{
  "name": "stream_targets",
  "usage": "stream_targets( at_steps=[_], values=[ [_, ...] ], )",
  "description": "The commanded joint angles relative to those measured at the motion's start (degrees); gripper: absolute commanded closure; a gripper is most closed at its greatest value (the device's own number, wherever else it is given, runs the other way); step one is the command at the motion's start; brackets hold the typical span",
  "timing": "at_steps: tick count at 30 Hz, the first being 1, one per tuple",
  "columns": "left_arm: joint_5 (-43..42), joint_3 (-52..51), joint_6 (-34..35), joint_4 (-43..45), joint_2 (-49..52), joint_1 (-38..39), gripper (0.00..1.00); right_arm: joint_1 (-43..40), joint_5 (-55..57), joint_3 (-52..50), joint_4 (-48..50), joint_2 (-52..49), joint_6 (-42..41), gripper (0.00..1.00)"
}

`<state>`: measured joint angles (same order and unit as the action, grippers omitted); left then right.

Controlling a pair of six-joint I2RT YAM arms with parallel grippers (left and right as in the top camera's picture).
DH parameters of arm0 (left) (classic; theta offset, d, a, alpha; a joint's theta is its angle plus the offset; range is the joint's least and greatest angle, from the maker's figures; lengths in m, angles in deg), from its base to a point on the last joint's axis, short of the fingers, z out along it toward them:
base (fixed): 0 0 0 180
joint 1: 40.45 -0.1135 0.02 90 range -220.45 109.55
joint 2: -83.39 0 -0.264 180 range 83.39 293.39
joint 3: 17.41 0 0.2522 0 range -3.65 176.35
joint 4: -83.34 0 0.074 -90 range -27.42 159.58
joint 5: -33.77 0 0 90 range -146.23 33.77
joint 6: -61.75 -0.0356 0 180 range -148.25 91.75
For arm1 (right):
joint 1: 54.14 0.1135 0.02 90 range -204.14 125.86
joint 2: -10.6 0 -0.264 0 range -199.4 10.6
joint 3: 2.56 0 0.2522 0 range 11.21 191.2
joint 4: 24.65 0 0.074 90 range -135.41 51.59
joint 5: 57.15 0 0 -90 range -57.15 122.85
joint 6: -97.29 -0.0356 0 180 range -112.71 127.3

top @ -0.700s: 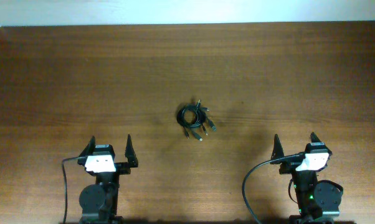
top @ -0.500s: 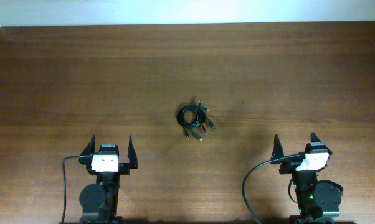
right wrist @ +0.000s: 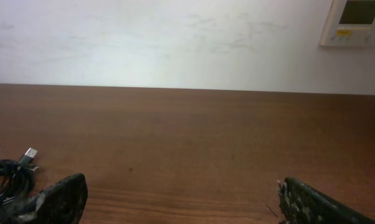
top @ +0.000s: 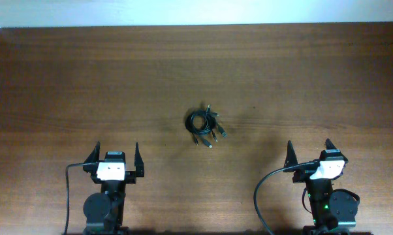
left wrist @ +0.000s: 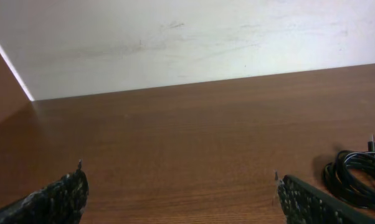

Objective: Untangle cables

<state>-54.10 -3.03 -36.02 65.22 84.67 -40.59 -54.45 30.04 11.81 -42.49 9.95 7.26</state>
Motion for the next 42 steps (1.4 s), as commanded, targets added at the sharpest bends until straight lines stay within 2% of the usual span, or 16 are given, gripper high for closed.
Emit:
stream_targets(
  at_steps=[1, 36, 40, 41, 42],
  values=[
    [-0.85, -0.09, -0.94, -0.46, 0.15, -0.39, 0.01, 0.31, 0.31, -0.28, -0.35, 0.24, -0.17, 0.01],
    [-0.92, -0.09, -0.92, -0.44, 0.15, -0.39, 0.01, 0.31, -0.13, -0.28, -0.24, 0.24, -0.2, 0.02],
    [-12.63, -0.09, -0.46, 3.96, 0.15, -0.39, 0.01, 0.31, -0.13, -0.28, -0.24, 0.24, -0.2, 0.02],
    [-20.28, -0.09, -0.5, 8.76, 0.15, -0.39, 0.01, 0.31, -0.13, -0.28, -0.24, 0.24, -0.2, 0.02],
    [-23.89, -0.09, -0.5, 11.78, 0.15, -0.39, 0.01, 0.31, -0.13, -0.28, -0.24, 0.24, -0.2, 0.02]
  ],
)
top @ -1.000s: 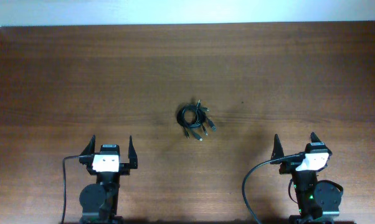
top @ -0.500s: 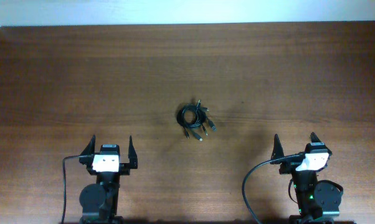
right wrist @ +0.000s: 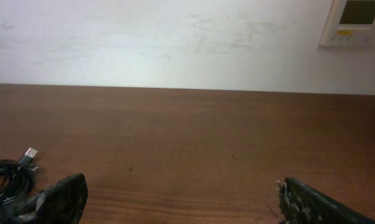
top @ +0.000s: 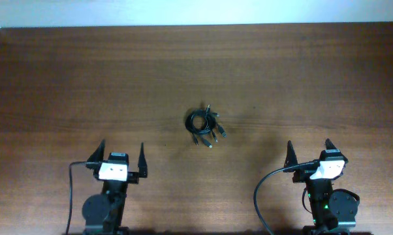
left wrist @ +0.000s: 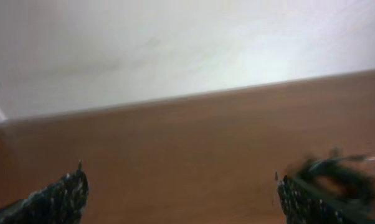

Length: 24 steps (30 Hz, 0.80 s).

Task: Untangle cables
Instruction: 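Move the left gripper over the black cable bundle and lower it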

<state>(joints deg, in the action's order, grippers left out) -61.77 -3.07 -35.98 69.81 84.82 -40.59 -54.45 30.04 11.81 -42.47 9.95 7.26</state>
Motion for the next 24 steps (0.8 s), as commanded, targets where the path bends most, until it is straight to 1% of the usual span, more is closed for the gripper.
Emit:
stream_targets(
  at_steps=[1, 2, 3, 4, 5, 6, 8, 9, 10, 11, 14, 15, 16, 17, 20, 22, 23, 24],
  values=[
    [-20.46, -0.04, -0.55, 12.85, 0.0, -0.39, 0.01, 0.31, -0.13, -0.28, -0.26, 0.24, -0.2, 0.02],
    [-21.2, -0.04, -0.57, 22.34, 0.0, -0.39, 0.01, 0.31, -0.13, -0.28, -0.26, 0.24, -0.2, 0.02],
    [-20.2, -0.02, -0.57, 28.37, 0.0, -0.39, 0.01, 0.31, -0.13, -0.28, -0.26, 0.24, -0.2, 0.01],
    [-18.25, 0.37, -0.57, 32.5, 0.0, -0.42, 0.01, 0.31, -0.13, -0.28, -0.26, 0.24, -0.2, 0.01],
    [-16.26, 1.79, -0.57, 33.42, 0.02, -0.42, 0.01, 0.31, -0.13, -0.28, -0.26, 0.24, -0.2, 0.02],
    [-15.28, 4.2, -0.59, 32.44, 0.48, -0.42, 0.01, 0.31, -0.13, -0.28, -0.26, 0.24, -0.2, 0.01],
    [-14.12, 10.29, -1.25, 28.17, 3.06, -0.42, 0.01, 0.31, -0.13, -0.28, -0.26, 0.24, -0.2, 0.01],
    [-14.14, 14.53, -2.1, 24.96, 5.31, -0.42, 0.01, 0.31, -0.13, -0.28, -0.26, 0.24, -0.2, 0.02],
    [-14.16, 22.29, -2.29, 18.38, 10.54, -0.42, 0.01, 0.31, -0.13, -0.28, -0.26, 0.24, -0.22, 0.02],
    [-14.19, 27.98, -2.29, 12.72, 14.53, -0.39, 0.01, 0.31, -0.13, -0.28, -0.26, 0.24, -0.2, 0.02],
    [-14.64, 51.6, -2.29, -16.74, 31.78, -0.39, 0.01, 0.31, -0.13, -0.28, -0.26, 0.24, -0.2, 0.02],
    [-16.13, 58.66, -2.29, -25.86, 37.62, -0.39, 0.01, 0.31, -0.13, -0.28, -0.26, 0.24, -0.2, 0.01],
    [-20.65, 65.85, -2.23, -34.38, 44.61, -0.39, 0.01, 0.31, -0.13, -0.28, -0.26, 0.24, -0.2, 0.02],
    [-29.55, 70.25, -2.23, -39.12, 51.08, -0.39, 0.01, 0.31, -0.13, -0.28, -0.26, 0.24, -0.2, 0.01],
    [-42.36, 71.17, -1.51, -39.52, 60.94, -0.39, 0.01, 0.31, -0.13, -0.28, -0.26, 0.24, -0.2, 0.02],
    [-42.4, 71.3, 3.78, -39.56, 65.7, -0.39, 0.01, 0.31, -0.13, -0.28, -0.26, 0.22, -0.2, 0.02],
    [-40.92, 71.87, 7.93, -39.98, 68.5, -0.39, 0.01, 0.31, -0.13, -0.28, -0.26, 0.24, -0.2, 0.02],
    [-39.82, 72.61, 9.01, -40.83, 70.2, -0.33, 0.01, 0.31, -0.13, -0.28, -0.26, 0.24, -0.2, 0.02]
  ],
)
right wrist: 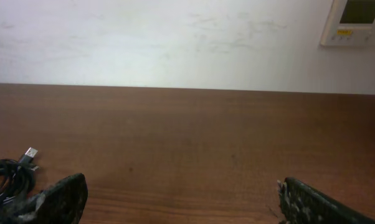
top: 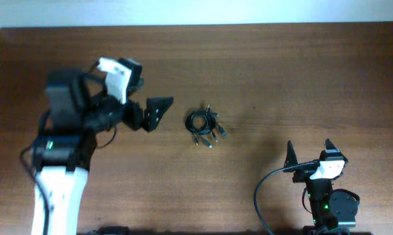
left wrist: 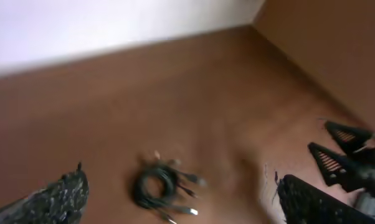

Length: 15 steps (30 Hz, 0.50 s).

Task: Untangle cables
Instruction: 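Move the left gripper over the black cable bundle and lower it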

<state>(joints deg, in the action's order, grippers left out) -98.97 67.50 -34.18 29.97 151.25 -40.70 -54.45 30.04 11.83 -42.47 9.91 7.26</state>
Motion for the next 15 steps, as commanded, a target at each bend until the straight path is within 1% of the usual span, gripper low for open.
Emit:
stream_targets(
  at_steps=[1, 2, 4, 5, 9, 10, 11, 15],
  values=[
    [-0.15, 3.69, 7.28, -3.39, 5.64, 0.11, 0.01, 0.31, -0.13, -0.31, -0.26, 0.28, -0.2, 0.01],
    [9.2, 7.98, 7.26, -10.29, 8.7, 1.62, 0.01, 0.31, -0.13, -0.31, -0.26, 0.28, -0.2, 0.02],
    [25.99, 14.03, 7.3, -19.32, 13.42, 5.77, 0.01, 0.31, -0.13, -0.31, -0.26, 0.28, -0.2, 0.02],
    [28.11, 14.43, 7.28, -19.63, 14.53, 7.32, 0.01, 0.31, -0.13, -0.31, -0.26, 0.28, -0.2, 0.02],
    [28.44, 14.34, 7.34, -19.17, 20.83, 13.31, 0.01, 0.31, -0.13, -0.31, -0.26, 0.28, -0.2, 0.01],
    [26.71, 14.34, 8.15, -19.23, 23.32, 14.38, 0.01, 0.31, -0.13, -0.31, -0.26, 0.28, -0.2, 0.02],
    [25.14, 14.34, 8.13, -19.23, 25.55, 15.08, 0.01, 0.31, -0.13, -0.31, -0.26, 0.28, -0.2, 0.02],
    [24.94, 14.34, 8.85, -19.58, 31.19, 15.28, 0.01, 0.31, -0.13, -0.31, -0.26, 0.28, -0.2, 0.02]
  ],
)
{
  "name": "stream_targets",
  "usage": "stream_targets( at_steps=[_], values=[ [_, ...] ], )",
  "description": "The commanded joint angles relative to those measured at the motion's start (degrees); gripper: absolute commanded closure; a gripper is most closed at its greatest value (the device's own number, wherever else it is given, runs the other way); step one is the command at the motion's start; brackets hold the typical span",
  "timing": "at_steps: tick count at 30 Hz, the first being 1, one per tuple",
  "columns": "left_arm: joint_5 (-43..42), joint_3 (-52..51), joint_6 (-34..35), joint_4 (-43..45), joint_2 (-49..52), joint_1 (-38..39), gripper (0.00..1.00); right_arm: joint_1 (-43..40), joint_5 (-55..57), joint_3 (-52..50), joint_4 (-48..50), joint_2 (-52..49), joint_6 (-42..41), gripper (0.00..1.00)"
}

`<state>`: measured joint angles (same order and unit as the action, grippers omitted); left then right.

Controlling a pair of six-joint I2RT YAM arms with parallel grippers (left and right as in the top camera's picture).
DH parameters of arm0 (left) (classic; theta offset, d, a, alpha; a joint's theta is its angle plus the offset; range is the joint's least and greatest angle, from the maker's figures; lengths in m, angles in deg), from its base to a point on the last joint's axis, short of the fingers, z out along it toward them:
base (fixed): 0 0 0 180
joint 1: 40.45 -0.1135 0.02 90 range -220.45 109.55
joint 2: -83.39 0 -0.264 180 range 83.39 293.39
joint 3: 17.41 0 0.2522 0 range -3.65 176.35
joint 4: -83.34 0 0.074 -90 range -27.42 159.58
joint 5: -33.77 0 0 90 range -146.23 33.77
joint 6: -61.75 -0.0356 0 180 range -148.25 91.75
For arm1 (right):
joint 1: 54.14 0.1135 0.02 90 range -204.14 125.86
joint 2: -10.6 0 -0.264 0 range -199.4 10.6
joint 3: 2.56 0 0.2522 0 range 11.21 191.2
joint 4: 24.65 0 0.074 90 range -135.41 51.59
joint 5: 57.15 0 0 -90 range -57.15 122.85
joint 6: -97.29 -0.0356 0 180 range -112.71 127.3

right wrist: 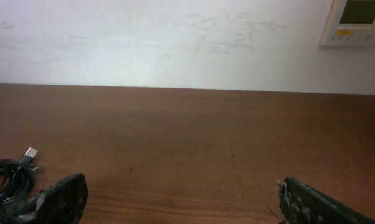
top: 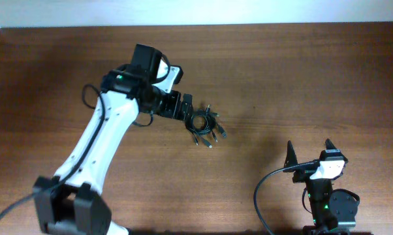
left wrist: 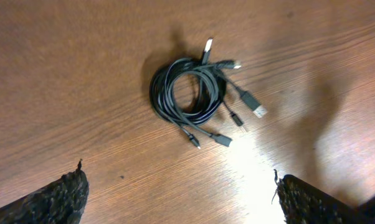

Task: Untangle cables
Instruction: 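Move the left gripper over the black cable bundle and lower it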

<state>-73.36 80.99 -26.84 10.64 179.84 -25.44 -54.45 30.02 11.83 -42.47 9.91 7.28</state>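
A small coil of black cables (top: 204,125) with several plug ends sticking out lies at the middle of the wooden table (top: 314,78). In the left wrist view the cable coil (left wrist: 189,94) shows from above, plugs fanning to the right. My left gripper (top: 183,106) hangs open just left of and above the coil, pointing down, nothing between its fingers (left wrist: 56,198). My right gripper (top: 309,151) stands open at the front right, far from the coil. At the left edge of the right wrist view, only part of the coil (right wrist: 7,174) shows.
A white wall (right wrist: 175,43) runs behind the table's far edge, with a small wall panel (right wrist: 356,22) at the upper right. The right arm's black lead (top: 265,189) loops beside its base.
My left arm has stretched further right and turned downward; its open gripper was left of the coil and is now right beside and over it. The right arm and cables are unchanged.
Both arms first rested at the front edge with open grippers, the coil at mid-table. The left arm shifted slightly, then stood raised over the left of the table, and now its gripper hangs open over the coil. The right arm stayed put.
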Motion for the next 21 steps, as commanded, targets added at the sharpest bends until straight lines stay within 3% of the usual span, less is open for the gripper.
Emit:
stream_targets(
  at_steps=[1, 2, 5, 7, 10, 11, 12, 14, 16, 19, 21],
  values=[
    [-0.68, 0.85, 2.25, -0.24, 3.63, 0.02, 0.01, 0.31, -0.15, -0.31, -0.09, 0.28, -0.24, 0.01],
    [-0.68, 0.85, 2.29, -0.24, 4.26, 0.02, 0.01, 0.31, -0.68, -0.31, 1.18, 0.28, -1.14, 0.02],
    [-0.68, 0.85, 2.29, -0.09, 5.7, 0.02, 0.01, 0.31, -30.97, -0.31, 4.42, 0.28, -24.81, 0.02],
    [-0.68, 0.85, 2.27, -0.09, 6.21, 0.02, 0.01, 0.31, -40.46, -0.31, 7.85, 0.28, -35.34, 0.02],
    [-0.66, 0.85, 2.27, -0.02, 7.08, 0.02, 0.01, 0.28, -45.38, 0.52, 29.14, 0.28, -36.44, 0.02],
    [-0.66, 0.85, 2.27, -0.07, 7.23, 0.02, 0.01, -0.28, -42.42, 5.57, 33.03, 0.28, -33.05, 0.02],
    [-0.66, 0.85, 2.27, -0.09, 7.28, 0.02, 0.01, -1.03, -41.31, 9.05, 30.47, 0.22, -30.4, 0.02],
    [-0.66, 0.85, 2.27, -0.07, 7.28, 0.02, 0.01, -3.96, -37.48, 21.38, 15.08, -0.83, -20.83, 0.02],
    [-0.66, 0.85, 2.27, 0.2, 7.34, 0.02, 0.01, -7.87, -30.84, 39.91, -11.65, -6.14, -9.18, 0.02],
    [-0.68, 0.72, 2.27, 1.01, 7.82, 0.02, 0.01, -11.08, -22.21, 60.39, -44.22, -18.64, -2.91, 0.02],
    [-0.68, 0.61, 2.29, 1.55, 7.98, 0.02, 0.0, -11.34, -20.98, 64.46, -53.92, -24.74, -2.97, 0.02]
  ],
)
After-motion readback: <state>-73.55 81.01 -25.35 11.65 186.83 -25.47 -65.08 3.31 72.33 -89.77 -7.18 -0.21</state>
